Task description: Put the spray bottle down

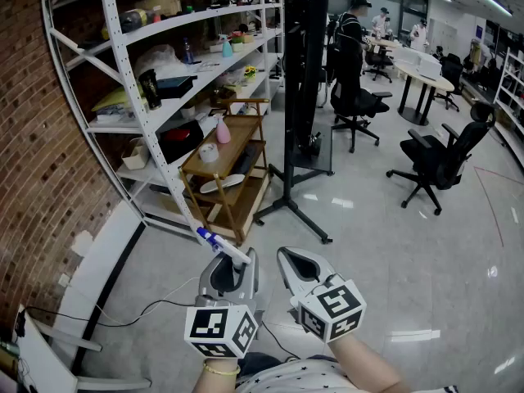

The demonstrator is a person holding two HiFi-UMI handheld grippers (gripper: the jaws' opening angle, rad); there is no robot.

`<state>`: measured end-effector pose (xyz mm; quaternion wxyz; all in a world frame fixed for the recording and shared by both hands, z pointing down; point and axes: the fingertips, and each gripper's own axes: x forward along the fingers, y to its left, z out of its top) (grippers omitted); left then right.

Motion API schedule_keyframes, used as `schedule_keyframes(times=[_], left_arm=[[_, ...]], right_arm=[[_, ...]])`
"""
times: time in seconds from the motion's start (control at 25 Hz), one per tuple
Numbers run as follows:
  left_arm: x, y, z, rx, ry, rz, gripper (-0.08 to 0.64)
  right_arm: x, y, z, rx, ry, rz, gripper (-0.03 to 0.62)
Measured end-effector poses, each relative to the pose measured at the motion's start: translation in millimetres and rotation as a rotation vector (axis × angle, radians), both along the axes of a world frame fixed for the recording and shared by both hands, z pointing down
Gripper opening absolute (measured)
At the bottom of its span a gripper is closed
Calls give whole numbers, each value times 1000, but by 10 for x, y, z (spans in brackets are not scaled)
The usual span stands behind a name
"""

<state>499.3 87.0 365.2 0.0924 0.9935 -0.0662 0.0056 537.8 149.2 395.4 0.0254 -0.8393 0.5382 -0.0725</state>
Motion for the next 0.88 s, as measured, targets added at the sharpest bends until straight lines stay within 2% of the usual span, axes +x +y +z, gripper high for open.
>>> schedule_keyframes(times=[0.52,0.68,0.88], left_arm=[[-148,74,3,-10,1,-27,130],[-296,62,38,-32,1,-63,130],[-649,-122,98,-42,-3,-145,130]], right_arm=[[-137,80,-65,-25,-11,-14,-5],[-209,68,-20,-24,21,-53,-5],[-530,-161,-46,-45,20,-144,-5]])
